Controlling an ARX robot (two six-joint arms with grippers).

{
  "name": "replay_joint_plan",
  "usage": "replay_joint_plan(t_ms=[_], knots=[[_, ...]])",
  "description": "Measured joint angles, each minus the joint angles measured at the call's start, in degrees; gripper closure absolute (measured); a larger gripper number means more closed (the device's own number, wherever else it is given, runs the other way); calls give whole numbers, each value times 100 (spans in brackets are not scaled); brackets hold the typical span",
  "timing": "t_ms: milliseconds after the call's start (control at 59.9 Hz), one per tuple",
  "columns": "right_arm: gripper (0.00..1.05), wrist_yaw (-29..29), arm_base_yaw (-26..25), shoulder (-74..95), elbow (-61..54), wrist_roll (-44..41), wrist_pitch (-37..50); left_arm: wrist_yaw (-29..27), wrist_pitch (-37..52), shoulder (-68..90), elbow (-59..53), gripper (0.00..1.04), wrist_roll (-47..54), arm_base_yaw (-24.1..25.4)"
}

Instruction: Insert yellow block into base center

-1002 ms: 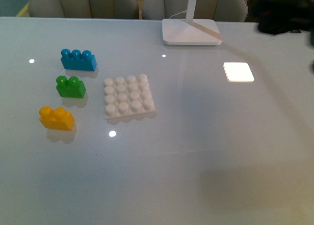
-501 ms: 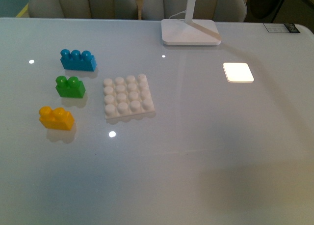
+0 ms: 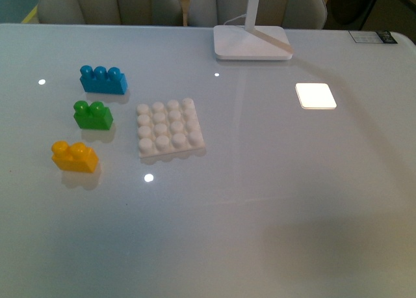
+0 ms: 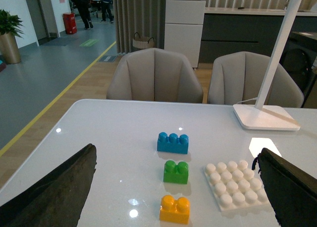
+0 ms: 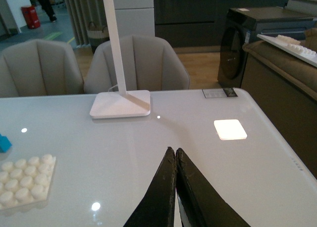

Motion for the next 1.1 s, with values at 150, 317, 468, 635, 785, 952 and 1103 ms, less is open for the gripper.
replay_joint_plan(t_ms=[150, 317, 468, 635, 785, 952, 1103], knots=[[103, -2, 0, -610, -4, 0, -544, 0, 0, 0, 0, 7, 0, 0], [103, -2, 0, -1244, -7, 0, -1137, 0, 0, 0, 0, 7, 2, 0], [103, -2, -2, -1690, -7, 0, -1554, 0, 0, 0, 0, 7, 0, 0], [103, -2, -2, -2129, -7, 0, -1985, 0, 0, 0, 0, 7, 2, 0], [103, -2, -2, -2476, -7, 0, -2330, 0, 0, 0, 0, 7, 2, 0], [103, -2, -2, -2824, -7, 0, -2675, 0, 0, 0, 0, 7, 2, 0], [103, -2, 0, -3147, -4, 0, -3014, 0, 0, 0, 0, 7, 2, 0]])
